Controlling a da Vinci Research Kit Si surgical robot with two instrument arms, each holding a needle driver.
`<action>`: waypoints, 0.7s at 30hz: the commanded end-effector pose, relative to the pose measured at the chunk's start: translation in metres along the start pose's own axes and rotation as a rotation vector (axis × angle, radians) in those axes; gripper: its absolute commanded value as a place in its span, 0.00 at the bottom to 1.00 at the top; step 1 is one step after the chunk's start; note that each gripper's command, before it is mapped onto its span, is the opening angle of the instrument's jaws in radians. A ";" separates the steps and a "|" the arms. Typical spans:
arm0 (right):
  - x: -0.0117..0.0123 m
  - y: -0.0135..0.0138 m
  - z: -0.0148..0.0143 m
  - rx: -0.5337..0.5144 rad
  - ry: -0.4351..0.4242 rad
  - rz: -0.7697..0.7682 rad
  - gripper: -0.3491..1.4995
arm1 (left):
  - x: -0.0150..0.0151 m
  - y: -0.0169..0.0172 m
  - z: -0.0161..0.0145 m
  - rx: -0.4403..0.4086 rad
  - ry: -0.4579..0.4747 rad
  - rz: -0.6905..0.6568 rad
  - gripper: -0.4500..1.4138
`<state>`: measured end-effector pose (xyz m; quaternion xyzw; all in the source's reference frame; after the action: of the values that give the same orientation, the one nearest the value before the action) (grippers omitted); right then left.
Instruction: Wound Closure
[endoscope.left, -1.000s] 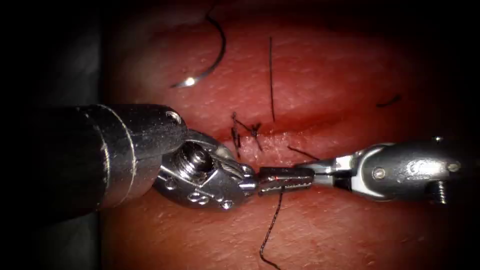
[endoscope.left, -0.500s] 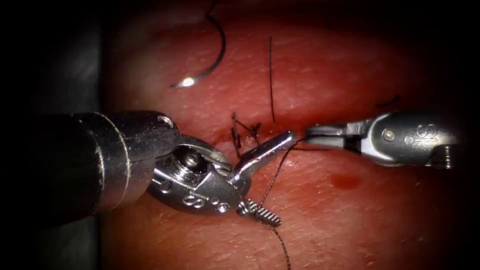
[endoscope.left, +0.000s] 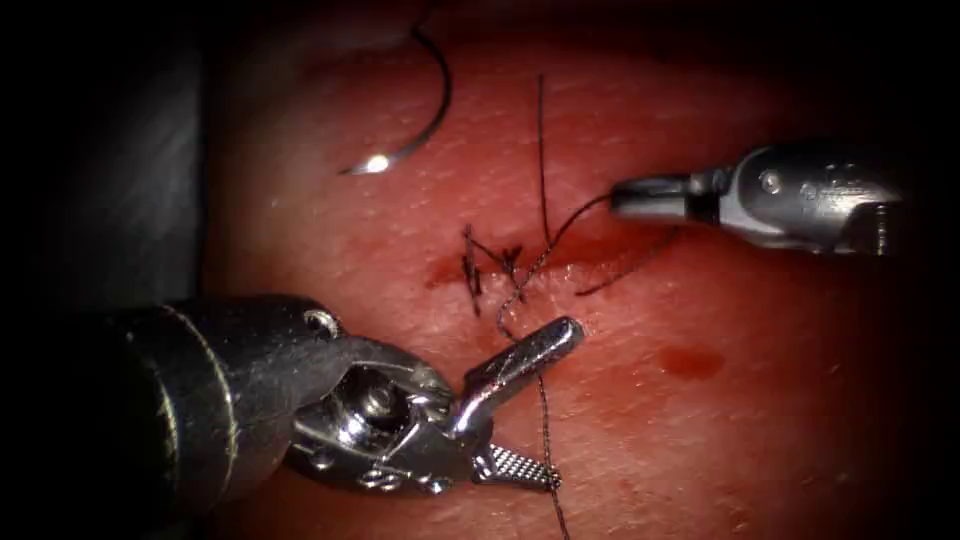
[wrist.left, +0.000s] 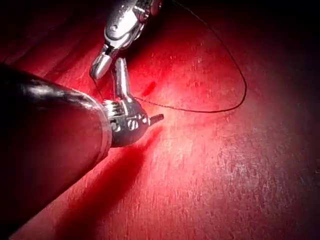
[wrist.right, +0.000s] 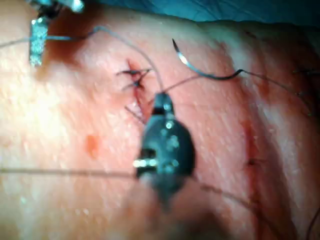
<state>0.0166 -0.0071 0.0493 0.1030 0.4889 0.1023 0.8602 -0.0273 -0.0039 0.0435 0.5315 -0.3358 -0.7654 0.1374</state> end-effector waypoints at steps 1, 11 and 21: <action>-0.0002 -0.0002 0.0008 0.003 0.001 0.005 0.00 | -0.0001 0.0011 0.0007 -0.002 0.000 0.003 0.83; -0.0006 0.0003 0.0007 0.003 -0.001 0.017 0.00 | 0.0008 0.0018 0.0002 -0.001 -0.006 0.035 0.74; -0.0006 0.0002 0.0006 0.004 -0.001 0.016 0.00 | 0.0025 0.0016 -0.0005 0.003 -0.017 0.042 0.00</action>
<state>0.0162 -0.0064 0.0497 0.1069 0.4874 0.1089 0.8598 -0.0274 -0.0064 0.0418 0.5186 -0.3493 -0.7658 0.1506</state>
